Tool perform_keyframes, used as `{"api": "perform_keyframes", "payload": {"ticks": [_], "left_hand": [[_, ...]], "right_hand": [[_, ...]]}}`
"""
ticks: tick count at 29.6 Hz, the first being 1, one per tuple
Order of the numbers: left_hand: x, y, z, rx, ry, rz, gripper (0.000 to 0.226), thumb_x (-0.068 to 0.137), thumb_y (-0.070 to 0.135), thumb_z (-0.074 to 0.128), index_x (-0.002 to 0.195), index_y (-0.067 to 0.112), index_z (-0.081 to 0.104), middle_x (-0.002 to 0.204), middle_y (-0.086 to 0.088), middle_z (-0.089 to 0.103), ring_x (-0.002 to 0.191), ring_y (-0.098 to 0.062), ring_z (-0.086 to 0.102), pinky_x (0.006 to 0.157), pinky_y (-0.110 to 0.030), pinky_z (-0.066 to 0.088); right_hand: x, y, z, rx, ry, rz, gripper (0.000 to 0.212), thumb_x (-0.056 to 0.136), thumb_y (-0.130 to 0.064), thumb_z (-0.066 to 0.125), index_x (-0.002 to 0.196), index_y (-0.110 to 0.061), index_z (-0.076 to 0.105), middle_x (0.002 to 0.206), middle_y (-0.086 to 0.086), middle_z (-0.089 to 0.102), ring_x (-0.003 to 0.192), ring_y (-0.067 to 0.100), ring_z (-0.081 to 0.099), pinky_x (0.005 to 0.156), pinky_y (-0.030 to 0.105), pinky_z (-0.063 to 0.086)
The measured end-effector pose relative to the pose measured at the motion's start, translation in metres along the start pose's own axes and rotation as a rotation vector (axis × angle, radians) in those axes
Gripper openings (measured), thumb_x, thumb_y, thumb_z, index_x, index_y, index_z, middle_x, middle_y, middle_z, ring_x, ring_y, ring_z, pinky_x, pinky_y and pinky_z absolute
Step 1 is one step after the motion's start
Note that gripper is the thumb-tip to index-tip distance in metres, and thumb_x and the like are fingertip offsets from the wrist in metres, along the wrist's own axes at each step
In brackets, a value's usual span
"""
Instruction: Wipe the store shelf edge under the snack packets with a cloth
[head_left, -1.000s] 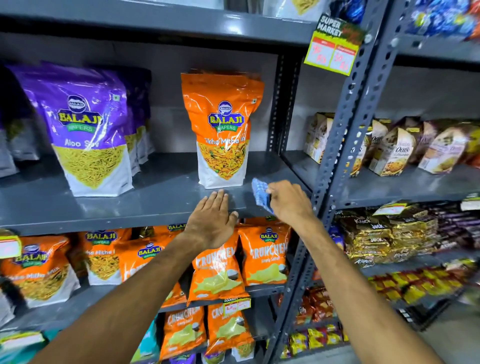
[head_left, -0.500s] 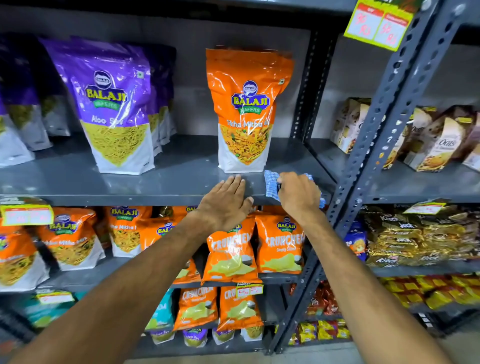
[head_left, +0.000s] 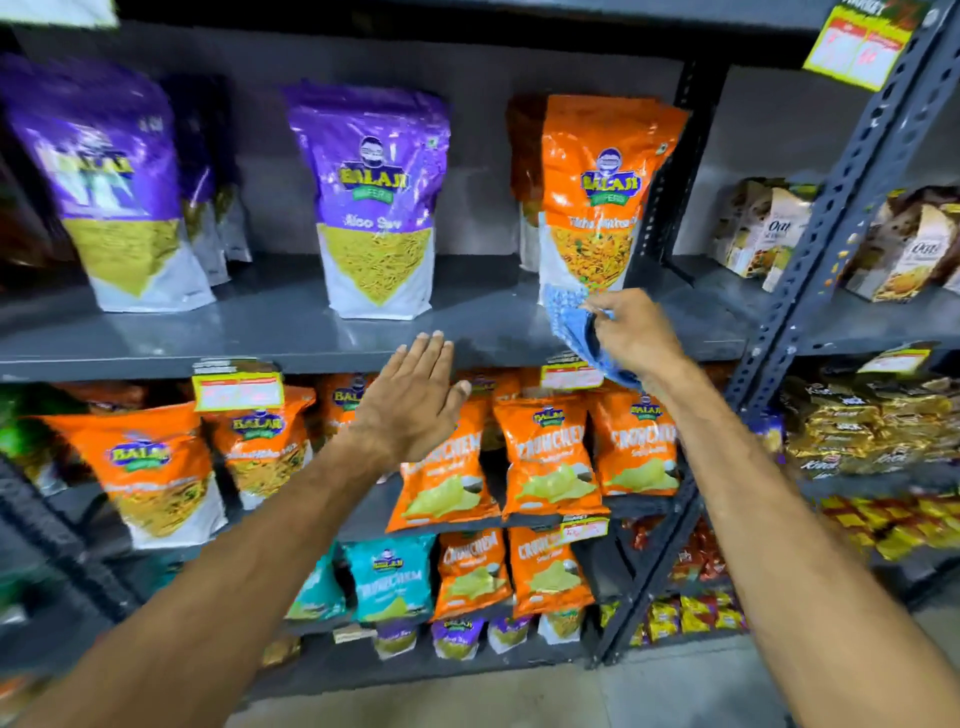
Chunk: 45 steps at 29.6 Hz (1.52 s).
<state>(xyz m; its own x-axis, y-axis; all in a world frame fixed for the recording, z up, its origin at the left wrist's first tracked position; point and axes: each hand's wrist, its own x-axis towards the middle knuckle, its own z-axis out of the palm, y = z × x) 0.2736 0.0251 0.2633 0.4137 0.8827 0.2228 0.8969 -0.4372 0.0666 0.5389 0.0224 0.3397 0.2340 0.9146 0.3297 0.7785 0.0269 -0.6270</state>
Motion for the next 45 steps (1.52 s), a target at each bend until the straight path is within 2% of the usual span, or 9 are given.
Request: {"api": "perform_keyframes", "payload": {"ticks": [13, 15, 19, 26, 29, 32, 38, 43, 45], "left_hand": [[-0.175, -0.183, 0.099, -0.055, -0.102, -0.113, 0.078, 0.098, 0.053, 0.000, 0.160, 0.006, 0.009, 0.170, -0.012, 0.004, 0.158, -0.028, 0.000, 0.129, -0.046, 0.001], [-0.189, -0.206, 0.128, -0.030, -0.151, -0.149, 0.079, 0.097, 0.052, -0.001, 0.160, 0.005, 0.011, 0.170, -0.014, 0.009, 0.158, -0.029, 0.004, 0.129, -0.046, 0.003], [-0.197, -0.237, 0.172, -0.015, -0.219, -0.147, 0.085, 0.091, 0.054, -0.008, 0.160, 0.006, 0.005, 0.170, -0.014, 0.004, 0.158, -0.029, -0.002, 0.129, -0.045, -0.005], [-0.180, -0.276, 0.269, -0.013, -0.243, -0.196, 0.081, 0.095, 0.052, -0.003, 0.160, 0.005, 0.004, 0.170, -0.016, 0.005, 0.158, -0.031, -0.001, 0.129, -0.051, 0.004], [-0.174, -0.289, 0.290, 0.013, -0.199, -0.218, 0.079, 0.098, 0.051, 0.002, 0.160, 0.004, 0.009, 0.169, -0.017, 0.010, 0.158, -0.033, 0.004, 0.128, -0.053, 0.008], [-0.177, -0.301, 0.307, 0.023, -0.192, -0.236, 0.076, 0.100, 0.052, 0.005, 0.160, 0.005, 0.011, 0.169, -0.017, 0.010, 0.158, -0.032, 0.007, 0.128, -0.053, 0.011], [-0.176, -0.299, 0.313, 0.058, -0.177, -0.241, 0.074, 0.101, 0.052, 0.010, 0.160, 0.008, 0.012, 0.169, -0.017, 0.013, 0.158, -0.033, 0.009, 0.127, -0.055, 0.013], [-0.173, -0.298, 0.301, 0.054, -0.224, -0.249, 0.076, 0.101, 0.053, 0.005, 0.160, 0.006, 0.011, 0.169, -0.018, 0.011, 0.158, -0.032, 0.008, 0.128, -0.054, 0.010], [-0.173, -0.294, 0.287, 0.068, -0.158, -0.236, 0.075, 0.102, 0.051, 0.008, 0.159, 0.004, 0.016, 0.168, -0.019, 0.016, 0.157, -0.033, 0.012, 0.127, -0.055, 0.014]], "right_hand": [[-0.129, -0.102, 0.281, -0.015, -0.358, -0.022, 0.023, 0.090, -0.006, 0.049, 0.067, -0.010, 0.051, 0.069, 0.009, 0.059, 0.075, 0.025, 0.059, 0.060, 0.039, 0.036], [-0.140, -0.100, 0.328, -0.026, -0.380, -0.002, 0.018, 0.090, -0.008, 0.049, 0.082, -0.008, 0.064, 0.087, 0.015, 0.073, 0.089, 0.038, 0.067, 0.072, 0.046, 0.054], [-0.147, -0.095, 0.394, -0.128, -0.327, -0.007, 0.030, 0.094, -0.009, 0.050, 0.114, -0.019, 0.070, 0.112, 0.013, 0.074, 0.112, 0.040, 0.063, 0.102, 0.053, 0.043], [-0.132, -0.054, 0.508, -0.277, -0.254, -0.091, 0.030, 0.099, -0.023, 0.048, 0.123, -0.017, 0.066, 0.114, 0.015, 0.072, 0.105, 0.040, 0.066, 0.081, 0.047, 0.052], [-0.141, -0.040, 0.536, -0.319, -0.219, -0.177, 0.048, 0.099, -0.045, 0.035, 0.126, -0.019, 0.064, 0.121, 0.009, 0.070, 0.115, 0.036, 0.063, 0.096, 0.051, 0.048], [-0.160, -0.027, 0.550, -0.443, -0.200, -0.212, 0.055, 0.103, -0.055, 0.027, 0.140, -0.026, 0.055, 0.145, 0.007, 0.056, 0.140, 0.035, 0.043, 0.116, 0.059, 0.023], [-0.164, -0.024, 0.558, -0.541, -0.371, -0.181, 0.068, 0.100, -0.065, 0.013, 0.156, -0.030, 0.031, 0.165, 0.009, 0.027, 0.154, 0.035, 0.015, 0.119, 0.067, -0.001], [-0.163, -0.036, 0.545, -0.465, -0.431, -0.143, 0.071, 0.097, -0.069, 0.008, 0.156, -0.034, 0.027, 0.167, 0.008, 0.021, 0.155, 0.033, 0.010, 0.119, 0.067, -0.002], [-0.163, -0.043, 0.519, -0.360, -0.281, -0.180, 0.067, 0.100, -0.065, 0.016, 0.151, -0.029, 0.041, 0.162, 0.010, 0.034, 0.152, 0.033, 0.023, 0.121, 0.063, 0.009]]}}
